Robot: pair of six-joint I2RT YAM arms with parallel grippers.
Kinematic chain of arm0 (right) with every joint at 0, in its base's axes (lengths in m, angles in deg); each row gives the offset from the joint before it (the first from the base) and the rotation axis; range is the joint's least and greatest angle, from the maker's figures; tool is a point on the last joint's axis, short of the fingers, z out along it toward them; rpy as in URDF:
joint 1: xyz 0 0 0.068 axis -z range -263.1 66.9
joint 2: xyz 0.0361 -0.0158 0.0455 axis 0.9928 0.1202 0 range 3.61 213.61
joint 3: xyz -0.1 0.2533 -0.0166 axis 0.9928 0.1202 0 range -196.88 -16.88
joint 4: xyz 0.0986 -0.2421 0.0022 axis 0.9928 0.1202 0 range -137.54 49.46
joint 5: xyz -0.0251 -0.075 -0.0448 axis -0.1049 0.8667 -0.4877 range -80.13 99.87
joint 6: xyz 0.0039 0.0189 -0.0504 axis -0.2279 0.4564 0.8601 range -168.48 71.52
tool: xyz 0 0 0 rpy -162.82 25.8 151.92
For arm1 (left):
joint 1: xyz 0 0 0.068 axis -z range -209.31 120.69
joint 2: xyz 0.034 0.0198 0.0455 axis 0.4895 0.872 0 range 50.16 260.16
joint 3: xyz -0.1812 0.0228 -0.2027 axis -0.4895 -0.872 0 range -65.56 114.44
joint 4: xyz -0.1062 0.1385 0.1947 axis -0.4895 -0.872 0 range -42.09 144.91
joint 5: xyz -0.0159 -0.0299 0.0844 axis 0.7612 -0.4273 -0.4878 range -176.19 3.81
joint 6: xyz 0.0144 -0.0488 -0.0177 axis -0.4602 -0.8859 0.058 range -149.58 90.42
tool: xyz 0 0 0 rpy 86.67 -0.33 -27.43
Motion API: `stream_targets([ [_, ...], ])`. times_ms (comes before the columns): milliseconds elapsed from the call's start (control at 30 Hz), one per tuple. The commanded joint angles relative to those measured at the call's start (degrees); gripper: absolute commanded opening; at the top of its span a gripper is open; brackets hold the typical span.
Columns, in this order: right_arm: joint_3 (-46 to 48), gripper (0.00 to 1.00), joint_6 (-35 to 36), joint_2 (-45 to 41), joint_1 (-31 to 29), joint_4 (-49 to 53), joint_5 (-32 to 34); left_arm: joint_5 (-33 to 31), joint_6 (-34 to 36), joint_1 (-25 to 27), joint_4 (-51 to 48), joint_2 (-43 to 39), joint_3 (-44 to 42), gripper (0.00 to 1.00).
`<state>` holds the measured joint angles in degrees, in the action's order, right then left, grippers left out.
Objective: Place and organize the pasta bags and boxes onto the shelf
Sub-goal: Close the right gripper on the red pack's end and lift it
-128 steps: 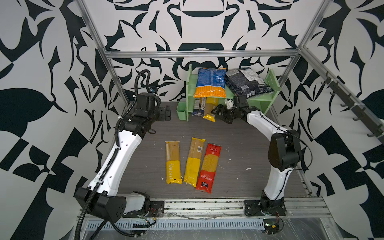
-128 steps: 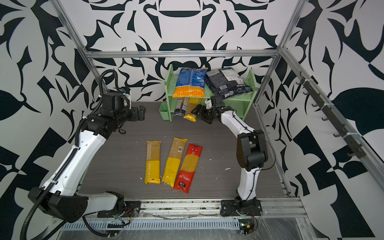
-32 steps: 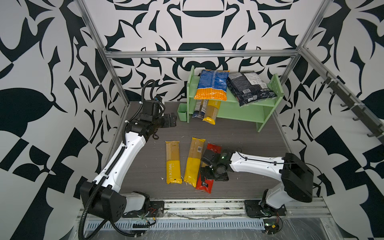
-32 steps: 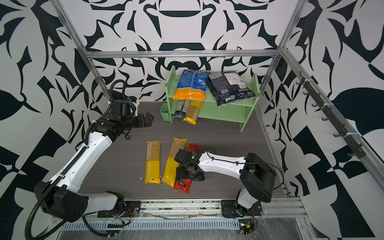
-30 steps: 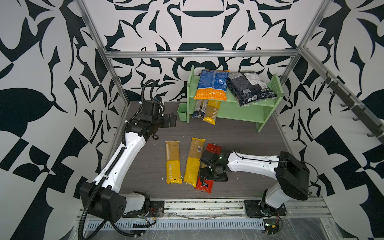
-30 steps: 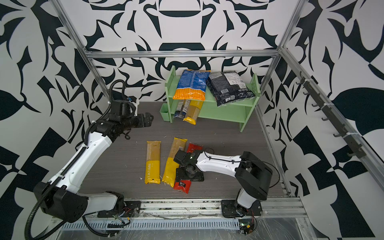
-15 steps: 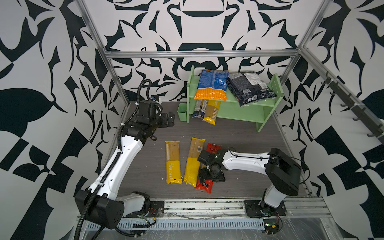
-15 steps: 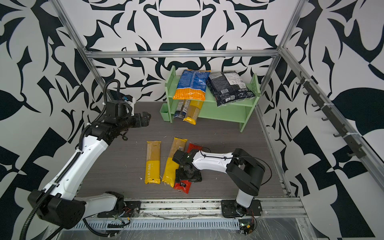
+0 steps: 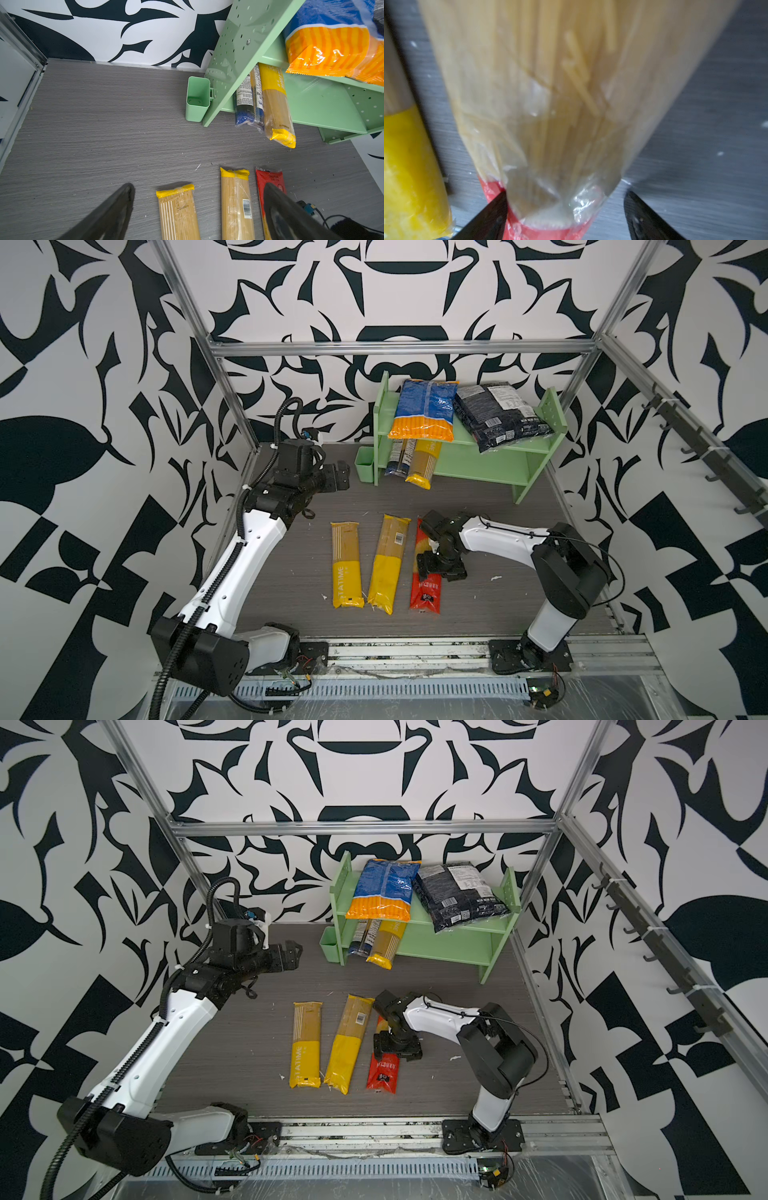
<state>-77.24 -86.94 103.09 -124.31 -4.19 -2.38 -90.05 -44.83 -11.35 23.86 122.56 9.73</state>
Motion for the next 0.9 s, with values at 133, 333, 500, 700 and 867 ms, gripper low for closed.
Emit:
stream_targets([
  [133,-3.3,0.94,-0.2,-3.0,-2.3,5.8,6.6,-1.0,-0.3,-0.3,0.5,0.2,-0.1,0.99],
  [333,-3.3,0.99,-8.3,-6.2,-9.1,5.6,8.1,-1.4,0.0,-0.3,-0.3,-0.6,-0.6,0.99],
  [500,-2.7,0.99,-13.7,-3.0,-14.7,2.8,8.3,-0.4,0.6,-0.2,-1.9,-1.3,-1.3,0.99],
  [700,-3.5,0.99,-19.4,-0.7,-19.2,4.3,11.7,1.3,0.7,-0.2,-3.5,-3.1,-3.9,0.99],
  [867,1.6,0.99,-21.8,-1.8,-21.1,1.9,13.3,2.6,0.0,-0.3,-3.2,-4.5,-6.9,0.99],
])
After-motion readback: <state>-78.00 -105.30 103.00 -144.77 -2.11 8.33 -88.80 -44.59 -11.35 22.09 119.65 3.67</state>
